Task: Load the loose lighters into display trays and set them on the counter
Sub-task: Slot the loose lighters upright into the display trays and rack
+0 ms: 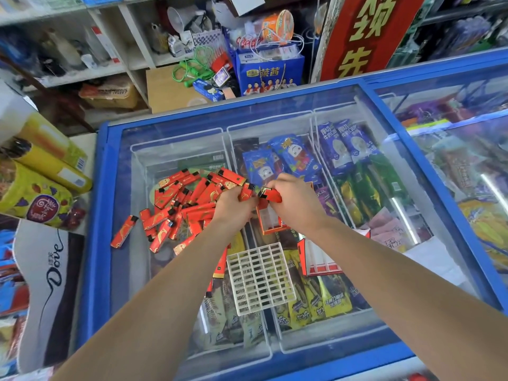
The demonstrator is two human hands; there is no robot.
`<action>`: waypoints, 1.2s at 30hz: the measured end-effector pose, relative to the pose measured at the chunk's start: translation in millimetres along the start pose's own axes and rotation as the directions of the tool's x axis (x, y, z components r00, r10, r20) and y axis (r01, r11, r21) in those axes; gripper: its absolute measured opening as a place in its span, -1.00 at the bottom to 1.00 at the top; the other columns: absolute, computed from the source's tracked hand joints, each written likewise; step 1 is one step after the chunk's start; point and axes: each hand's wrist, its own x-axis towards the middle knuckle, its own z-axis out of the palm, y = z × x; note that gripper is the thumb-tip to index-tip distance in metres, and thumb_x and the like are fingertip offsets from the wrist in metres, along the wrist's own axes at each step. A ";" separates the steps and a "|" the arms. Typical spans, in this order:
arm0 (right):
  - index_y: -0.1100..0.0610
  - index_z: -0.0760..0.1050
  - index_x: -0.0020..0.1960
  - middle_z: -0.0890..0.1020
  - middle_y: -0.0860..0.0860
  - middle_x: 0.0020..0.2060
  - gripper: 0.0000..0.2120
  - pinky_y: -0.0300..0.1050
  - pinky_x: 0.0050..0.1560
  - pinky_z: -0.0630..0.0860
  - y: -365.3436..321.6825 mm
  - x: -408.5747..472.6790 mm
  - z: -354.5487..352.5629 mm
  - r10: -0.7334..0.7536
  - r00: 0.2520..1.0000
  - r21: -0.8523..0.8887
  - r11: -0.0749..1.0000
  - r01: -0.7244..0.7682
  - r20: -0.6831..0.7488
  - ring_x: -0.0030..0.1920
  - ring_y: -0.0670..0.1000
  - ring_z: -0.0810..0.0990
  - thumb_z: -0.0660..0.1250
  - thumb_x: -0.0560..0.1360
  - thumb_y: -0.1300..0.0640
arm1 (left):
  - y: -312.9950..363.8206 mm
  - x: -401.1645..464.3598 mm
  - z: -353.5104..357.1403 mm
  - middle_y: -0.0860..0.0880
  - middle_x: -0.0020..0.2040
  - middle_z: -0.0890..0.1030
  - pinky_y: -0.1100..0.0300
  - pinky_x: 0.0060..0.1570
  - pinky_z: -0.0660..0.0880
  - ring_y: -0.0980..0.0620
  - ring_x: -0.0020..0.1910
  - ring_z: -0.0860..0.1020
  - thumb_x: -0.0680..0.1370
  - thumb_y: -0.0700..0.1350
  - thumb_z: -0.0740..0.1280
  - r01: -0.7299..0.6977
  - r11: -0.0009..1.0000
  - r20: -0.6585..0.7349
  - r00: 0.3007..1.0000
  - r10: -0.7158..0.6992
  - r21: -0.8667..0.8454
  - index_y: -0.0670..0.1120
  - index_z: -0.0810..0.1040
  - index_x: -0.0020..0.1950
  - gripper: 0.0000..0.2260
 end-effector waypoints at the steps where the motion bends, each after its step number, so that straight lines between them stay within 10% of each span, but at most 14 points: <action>1: 0.03 0.63 0.11 0.53 -0.02 -0.06 -0.81 0.00 -0.17 0.56 -0.6 -0.1 0.9 -0.010 1.000 0.006 1.000 0.010 0.006 -0.14 0.07 0.61 0.31 0.56 0.20 | 0.1 0.2 0.1 0.21 -0.55 0.52 0.38 -0.50 0.43 0.26 -0.54 0.53 0.57 -0.22 0.39 0.004 1.000 0.000 1.000 -0.004 -0.004 -0.04 0.53 -0.20 -0.83; 4: 0.03 0.61 0.21 0.60 0.01 -0.02 -0.72 -0.02 -0.07 0.55 0.4 -2.1 2.6 0.007 0.999 0.099 0.995 -0.003 -0.040 -0.06 0.03 0.60 0.33 0.54 0.24 | 0.3 -0.7 0.0 0.17 -0.52 0.51 0.30 -0.46 0.44 0.23 -0.54 0.53 0.56 -0.19 0.38 0.019 1.000 0.008 1.000 -0.019 0.006 -0.03 0.53 -0.18 -0.86; 10: 0.04 0.48 -0.21 0.50 -0.10 -0.39 -0.82 -0.40 -0.38 0.33 17.5 -5.3 -5.1 0.287 0.943 0.387 0.899 -0.203 -0.171 -0.42 -0.19 0.45 0.37 0.56 0.17 | 6.9 -5.3 0.0 0.19 -0.53 0.44 0.27 -0.47 0.36 0.23 -0.57 0.39 0.55 -0.05 0.37 -0.010 1.000 -0.067 0.998 0.012 0.018 0.02 0.44 -0.20 -0.84; 16: 0.15 0.65 0.01 0.70 0.03 -0.14 -0.91 -0.38 -0.19 0.50 19.2 -8.1 -13.2 0.398 0.900 0.563 0.791 -0.239 -0.177 -0.17 -0.03 0.65 0.38 0.56 0.16 | 23.9 -14.2 3.6 0.17 -0.54 0.35 0.31 -0.49 0.30 0.15 -0.53 0.32 0.51 0.02 0.44 -0.097 0.995 -0.034 0.995 0.098 0.020 -0.01 0.37 -0.31 -0.68; 20: 0.06 0.65 0.03 0.68 -0.10 -0.16 -0.88 -0.01 -0.05 0.61 9.7 -8.4 -18.1 0.398 0.906 0.675 0.709 -0.205 -0.143 -0.19 -0.05 0.64 0.37 0.54 0.19 | 27.7 -20.5 6.0 0.16 -0.53 0.39 0.19 -0.36 0.32 0.12 -0.51 0.37 0.54 0.02 0.45 -0.109 0.993 0.106 0.989 0.105 0.034 0.00 0.54 -0.33 -0.73; 26: 0.07 0.58 0.18 0.69 0.04 -0.07 -0.80 -0.10 -0.15 0.67 9.8 -11.0 -25.5 0.484 0.875 0.779 0.558 -0.285 -0.026 -0.19 -0.04 0.72 0.34 0.57 0.17 | 24.8 -22.9 0.6 0.15 -0.51 0.39 0.32 -0.50 0.34 0.16 -0.55 0.37 0.54 -0.03 0.48 -0.050 0.995 0.081 0.995 0.057 -0.083 -0.25 0.64 0.03 -0.73; 32: -0.07 0.67 -0.17 0.54 0.06 -0.44 -0.76 -0.05 -0.26 0.41 15.8 -17.1 -34.2 0.395 0.916 0.787 0.543 -0.292 0.067 -0.38 0.01 0.47 0.36 0.53 0.24 | 21.3 -23.6 -2.7 0.21 -0.53 0.42 0.36 -0.51 0.37 0.21 -0.55 0.40 0.55 -0.09 0.48 -0.087 0.996 0.089 0.992 0.089 -0.026 -0.12 0.64 -0.05 -0.89; 36: 0.04 0.64 -0.11 0.61 -0.07 -0.36 -0.92 -0.20 -0.22 0.45 18.1 -14.6 -33.8 0.334 0.939 0.577 0.784 -0.229 -0.082 -0.33 -0.08 0.53 0.42 0.50 0.20 | 21.0 -20.8 -7.8 0.22 -0.53 0.43 0.31 -0.48 0.34 0.23 -0.56 0.40 0.56 -0.05 0.43 -0.130 0.989 0.032 0.991 0.128 0.068 -0.05 0.58 -0.09 -0.90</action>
